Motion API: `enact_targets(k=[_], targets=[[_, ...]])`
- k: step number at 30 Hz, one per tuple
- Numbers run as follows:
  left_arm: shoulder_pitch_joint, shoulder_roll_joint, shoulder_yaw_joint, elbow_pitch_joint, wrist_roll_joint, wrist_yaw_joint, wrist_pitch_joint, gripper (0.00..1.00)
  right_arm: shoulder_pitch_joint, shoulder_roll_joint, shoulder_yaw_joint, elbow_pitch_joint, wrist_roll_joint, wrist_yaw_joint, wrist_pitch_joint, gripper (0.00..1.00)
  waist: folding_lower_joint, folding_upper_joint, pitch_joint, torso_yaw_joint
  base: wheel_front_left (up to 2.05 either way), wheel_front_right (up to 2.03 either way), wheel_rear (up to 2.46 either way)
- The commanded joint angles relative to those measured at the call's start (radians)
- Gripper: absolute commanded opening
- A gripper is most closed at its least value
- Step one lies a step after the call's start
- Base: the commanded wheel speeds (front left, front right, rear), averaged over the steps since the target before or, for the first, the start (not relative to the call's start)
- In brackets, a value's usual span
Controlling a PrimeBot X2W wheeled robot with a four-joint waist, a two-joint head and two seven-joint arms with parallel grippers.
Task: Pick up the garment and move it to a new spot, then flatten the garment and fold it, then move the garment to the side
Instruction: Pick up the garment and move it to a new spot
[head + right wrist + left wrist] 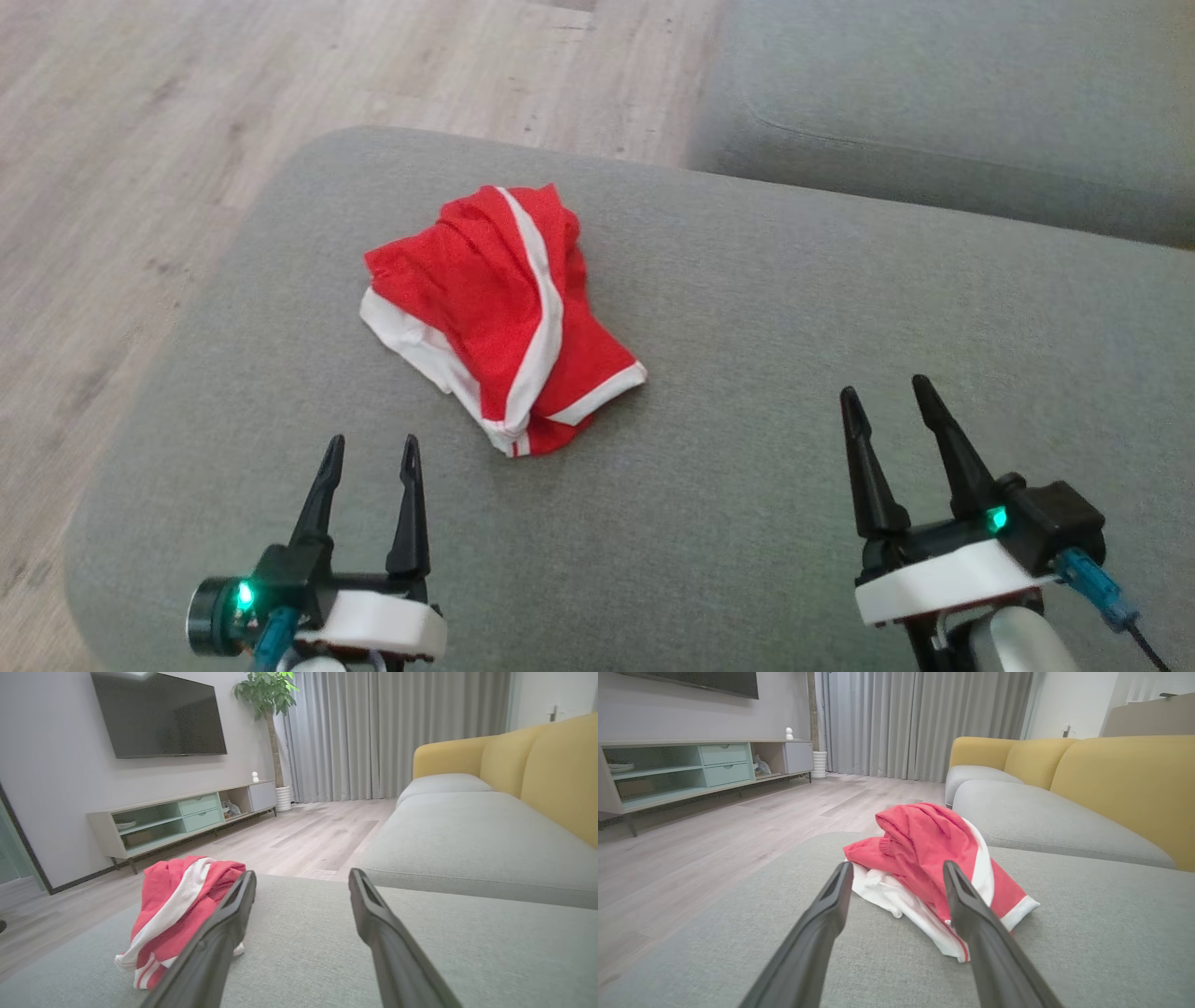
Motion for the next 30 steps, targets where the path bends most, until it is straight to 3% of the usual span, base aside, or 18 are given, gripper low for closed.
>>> enact_targets(k=[1, 11, 15, 23, 30], targets=[[-0.025, -0.002, 0.035, -0.029, 0.010, -0.004, -0.010, 1.00, -0.011, -0.009, 0.024, -0.029, 0.010, -0.001, -0.011, 1.00, 0.0001, 0.0000, -0.005, 0.015, 0.00, 0.00, 0.00], [-0.028, 0.008, 0.053, -0.043, 0.031, -0.017, -0.010, 1.00, -0.011, -0.009, 0.044, -0.027, 0.014, -0.001, -0.011, 1.00, 0.0001, 0.0000, 0.015, 0.018, 0.00, 0.00, 0.00], [-0.109, 0.054, 0.033, -0.027, 0.057, -0.060, 0.000, 1.00, -0.035, -0.009, 0.036, -0.028, 0.015, -0.001, -0.011, 1.00, 0.0001, 0.0000, 0.056, -0.013, 0.00, 0.00, 0.00], [-0.475, 0.157, -0.019, 0.063, 0.057, -0.167, 0.220, 1.00, -0.096, -0.009, 0.032, -0.044, -0.002, -0.001, -0.011, 1.00, 0.0001, 0.0000, 0.169, -0.072, 0.00, 0.00, 0.00], [-0.724, 0.245, -0.146, 0.203, -0.024, -0.187, 0.440, 1.00, -0.151, -0.009, 0.036, -0.051, -0.001, -0.001, -0.011, 1.00, 0.0001, 0.0000, 0.250, -0.139, 0.00, 0.00, 0.00]])
